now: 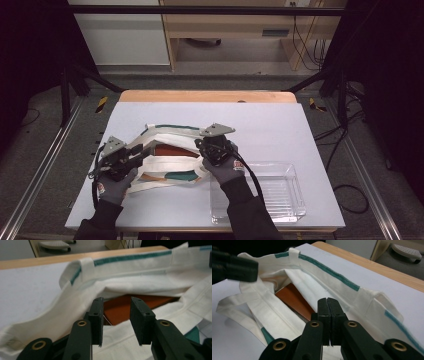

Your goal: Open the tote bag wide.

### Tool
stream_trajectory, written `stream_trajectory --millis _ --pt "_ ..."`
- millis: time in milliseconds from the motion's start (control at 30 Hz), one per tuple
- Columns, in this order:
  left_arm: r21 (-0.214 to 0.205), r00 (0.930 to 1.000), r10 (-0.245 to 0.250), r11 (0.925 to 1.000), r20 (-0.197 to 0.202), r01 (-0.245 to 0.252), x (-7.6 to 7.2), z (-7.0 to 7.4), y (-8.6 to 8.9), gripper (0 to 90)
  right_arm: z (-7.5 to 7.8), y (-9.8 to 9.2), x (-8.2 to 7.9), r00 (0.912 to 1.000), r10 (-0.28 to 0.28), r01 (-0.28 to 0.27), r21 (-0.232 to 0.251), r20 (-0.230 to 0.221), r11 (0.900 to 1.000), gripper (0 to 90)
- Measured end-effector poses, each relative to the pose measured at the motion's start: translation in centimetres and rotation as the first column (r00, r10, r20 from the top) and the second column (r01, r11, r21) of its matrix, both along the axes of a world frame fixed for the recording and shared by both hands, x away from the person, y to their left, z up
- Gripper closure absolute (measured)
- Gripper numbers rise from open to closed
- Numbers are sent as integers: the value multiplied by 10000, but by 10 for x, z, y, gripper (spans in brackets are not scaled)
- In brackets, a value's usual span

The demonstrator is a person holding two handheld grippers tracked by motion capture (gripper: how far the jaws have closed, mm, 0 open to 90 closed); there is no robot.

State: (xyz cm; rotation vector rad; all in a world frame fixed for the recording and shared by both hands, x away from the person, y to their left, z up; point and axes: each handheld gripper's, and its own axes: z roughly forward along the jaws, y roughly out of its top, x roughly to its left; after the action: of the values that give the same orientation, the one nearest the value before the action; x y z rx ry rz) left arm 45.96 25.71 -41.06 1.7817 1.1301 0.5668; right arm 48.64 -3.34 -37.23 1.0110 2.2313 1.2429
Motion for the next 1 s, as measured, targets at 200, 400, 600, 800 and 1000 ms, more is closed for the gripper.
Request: stream_trajectory --millis 200,400,600,800,1000 --pt "544 9981 -442 9974 -427 465 11 -23 -13 612 -12 9 12 9987 -104 98 -109 -495 9999 900" --pt "647 9974 -555 9962 -459 584 12 -31 -21 592 -30 18 19 9952 -58 9 -499 -981 9988 900" --pt "878 9931 -606 9937 -1008 695 8 -40 -20 592 -43 27 22 9930 -9 -113 -1028 -1183 9946 900" --pt "1203 9872 -695 9889 -1434 871 4 -49 -24 592 -46 31 24 9945 -262 126 -1333 -1011 9910 900" --pt "1303 9837 -770 9866 -1625 987 4 -54 -26 592 -49 29 32 9927 -892 761 -1528 -806 9853 900"
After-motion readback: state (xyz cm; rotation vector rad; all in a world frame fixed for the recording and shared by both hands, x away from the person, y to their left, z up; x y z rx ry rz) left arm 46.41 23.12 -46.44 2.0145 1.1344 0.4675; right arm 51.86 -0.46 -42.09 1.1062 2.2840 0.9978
